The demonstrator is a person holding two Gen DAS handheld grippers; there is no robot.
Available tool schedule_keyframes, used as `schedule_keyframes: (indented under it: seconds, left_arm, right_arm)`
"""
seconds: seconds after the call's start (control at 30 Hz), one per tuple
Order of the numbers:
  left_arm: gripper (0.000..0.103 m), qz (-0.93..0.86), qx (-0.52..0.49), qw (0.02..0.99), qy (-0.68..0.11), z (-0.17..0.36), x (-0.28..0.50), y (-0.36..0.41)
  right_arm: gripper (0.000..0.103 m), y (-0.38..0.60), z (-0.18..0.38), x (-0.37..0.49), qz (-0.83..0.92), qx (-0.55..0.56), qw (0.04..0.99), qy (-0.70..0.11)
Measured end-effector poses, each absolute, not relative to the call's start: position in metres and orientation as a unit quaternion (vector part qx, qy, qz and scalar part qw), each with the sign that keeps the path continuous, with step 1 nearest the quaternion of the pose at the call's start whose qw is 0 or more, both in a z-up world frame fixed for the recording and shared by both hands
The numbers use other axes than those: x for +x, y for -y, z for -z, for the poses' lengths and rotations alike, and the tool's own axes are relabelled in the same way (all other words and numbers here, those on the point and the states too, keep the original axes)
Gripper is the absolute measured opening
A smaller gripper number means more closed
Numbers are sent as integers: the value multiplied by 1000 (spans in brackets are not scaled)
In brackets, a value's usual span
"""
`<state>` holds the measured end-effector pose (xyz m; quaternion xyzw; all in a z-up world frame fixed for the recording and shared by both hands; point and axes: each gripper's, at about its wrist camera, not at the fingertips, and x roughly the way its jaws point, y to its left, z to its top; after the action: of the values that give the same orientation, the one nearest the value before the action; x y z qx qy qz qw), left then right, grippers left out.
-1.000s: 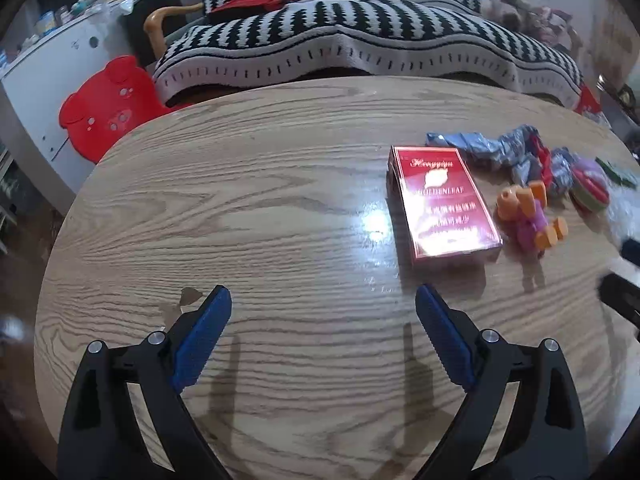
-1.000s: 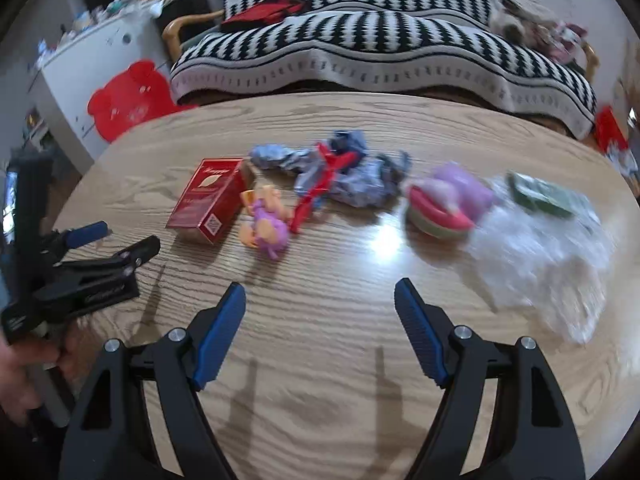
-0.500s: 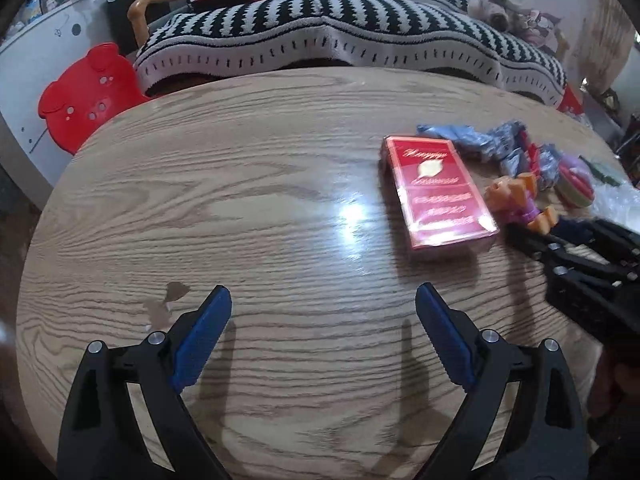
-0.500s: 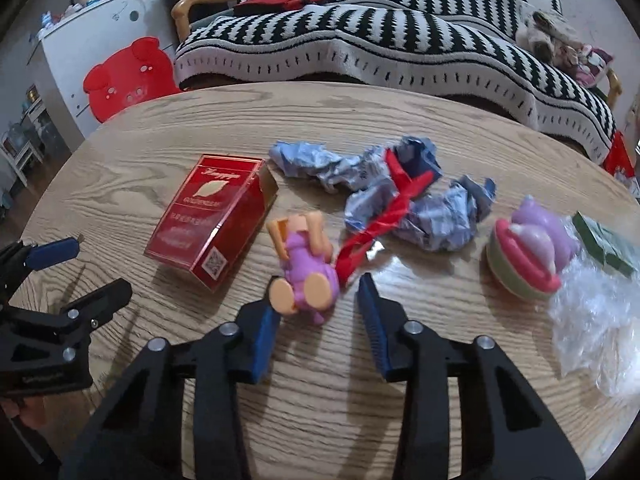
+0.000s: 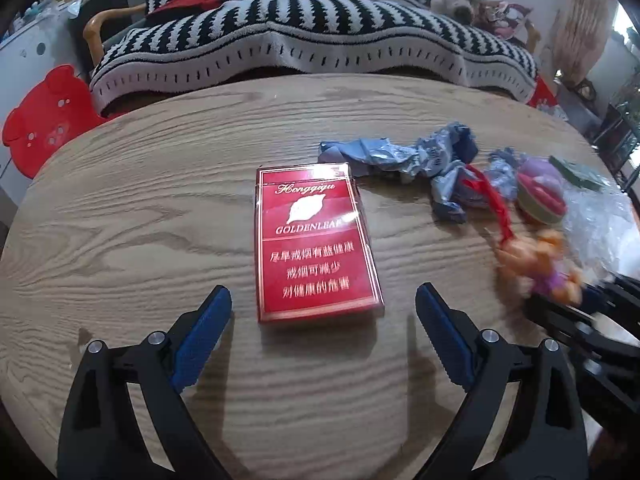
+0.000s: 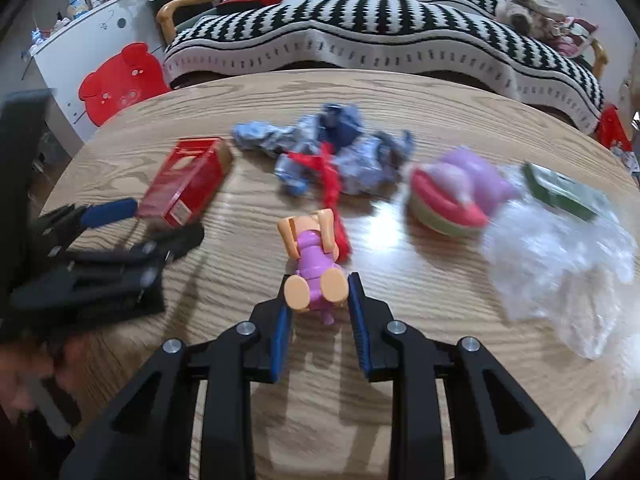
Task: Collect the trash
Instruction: 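Grasp the red cigarette box with the left tool while the right tool grasps the toy figure, then carry both items over the black bin and open both tools to drop them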
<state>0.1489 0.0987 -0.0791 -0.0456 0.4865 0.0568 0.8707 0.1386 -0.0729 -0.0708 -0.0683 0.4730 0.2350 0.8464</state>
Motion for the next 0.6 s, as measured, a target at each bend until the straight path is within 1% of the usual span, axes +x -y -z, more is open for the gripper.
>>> schedule_keyframes:
  seconds: [0.1,0.13,0.17,0.2,0.37,0.6]
  left_arm:
    - [89,-65,-56,870,-485,82,152,-101]
    - [80,-72,-53,872,-482,82,151,-101]
    - [64,-75,-49,873,-479,80,151,-101]
    - [57,-76,-45,874,-478,79,149,-101]
    - [57,-75,-76,875,-473,68,141,-109]
    - [57,-69,-69,882,-460,50,122,-102]
  right_arm:
    - [27,89,66,134,-233,-59,847,-474]
    - [27,94,64,132,-234,-54,847,-475]
    - [27,98,62,132,-235,-50,846,-475]
    - [27,102,60,130,-237,-47,846,-475]
    - [27,111,55,121,-232,-49,849,-472]
    - [27,119,44,109,-232,-47,853,-464]
